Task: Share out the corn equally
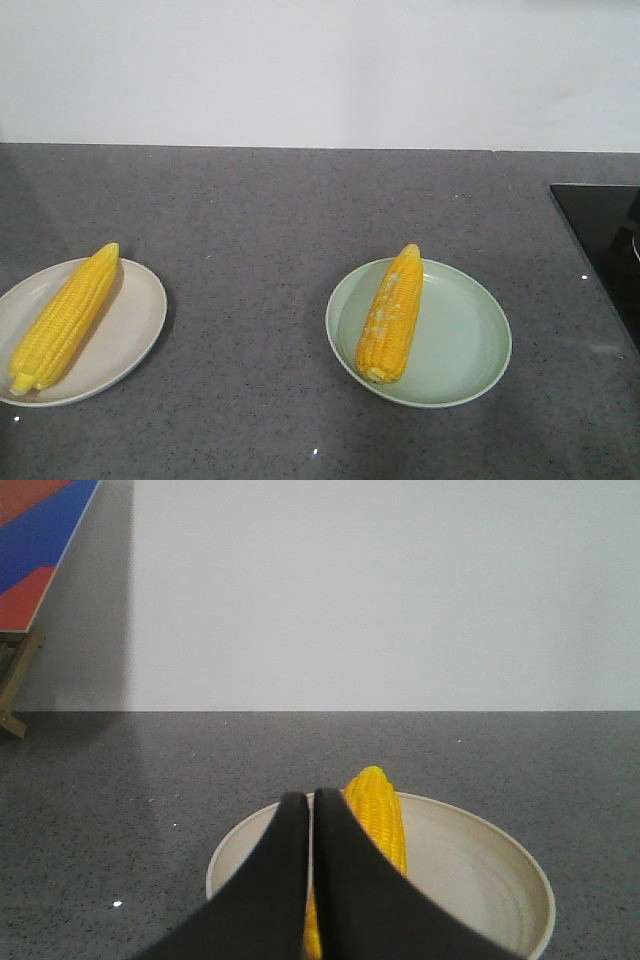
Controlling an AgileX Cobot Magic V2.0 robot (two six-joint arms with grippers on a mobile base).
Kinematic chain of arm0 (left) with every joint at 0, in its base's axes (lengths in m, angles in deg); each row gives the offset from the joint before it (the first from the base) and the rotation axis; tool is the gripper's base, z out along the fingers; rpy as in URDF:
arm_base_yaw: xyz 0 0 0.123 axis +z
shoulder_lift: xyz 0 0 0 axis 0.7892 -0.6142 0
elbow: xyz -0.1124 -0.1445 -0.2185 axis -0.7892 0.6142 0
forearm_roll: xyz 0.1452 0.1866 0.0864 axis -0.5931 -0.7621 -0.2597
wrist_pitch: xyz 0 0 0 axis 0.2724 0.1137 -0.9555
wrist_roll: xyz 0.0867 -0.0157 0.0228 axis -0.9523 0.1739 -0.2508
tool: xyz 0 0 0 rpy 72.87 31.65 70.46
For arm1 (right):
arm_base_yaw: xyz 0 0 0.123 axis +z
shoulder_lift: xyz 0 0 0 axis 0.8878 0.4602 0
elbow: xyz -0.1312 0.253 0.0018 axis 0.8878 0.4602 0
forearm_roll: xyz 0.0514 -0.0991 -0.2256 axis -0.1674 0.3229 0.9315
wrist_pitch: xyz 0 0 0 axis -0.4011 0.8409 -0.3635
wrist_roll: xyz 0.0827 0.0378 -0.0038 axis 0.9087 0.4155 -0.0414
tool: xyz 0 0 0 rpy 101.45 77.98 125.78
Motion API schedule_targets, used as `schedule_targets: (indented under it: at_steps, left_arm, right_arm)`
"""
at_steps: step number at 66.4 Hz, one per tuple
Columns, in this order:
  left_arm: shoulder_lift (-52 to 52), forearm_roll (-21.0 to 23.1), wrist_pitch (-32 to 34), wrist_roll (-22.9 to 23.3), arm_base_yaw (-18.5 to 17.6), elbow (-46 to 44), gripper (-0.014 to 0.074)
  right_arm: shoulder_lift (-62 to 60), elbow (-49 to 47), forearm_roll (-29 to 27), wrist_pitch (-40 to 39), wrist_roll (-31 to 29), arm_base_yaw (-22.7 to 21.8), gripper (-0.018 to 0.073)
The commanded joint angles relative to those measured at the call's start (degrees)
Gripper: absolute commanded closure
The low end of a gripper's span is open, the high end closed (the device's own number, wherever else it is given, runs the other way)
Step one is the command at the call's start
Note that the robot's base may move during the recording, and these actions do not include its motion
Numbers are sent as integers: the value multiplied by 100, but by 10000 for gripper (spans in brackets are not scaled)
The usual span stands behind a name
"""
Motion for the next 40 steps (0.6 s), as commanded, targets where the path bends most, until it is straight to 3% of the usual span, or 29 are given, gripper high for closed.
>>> schedule_targets:
  at_steps: [1,40]
  left_arm:
    - [97,3,416,29,14,-95,604]
    - [98,3,416,29,14,-95,603]
  right_arm:
    - [-41,43,5,-459,-55,-31,569]
    - [-46,37,5,-459,-55,-11,569]
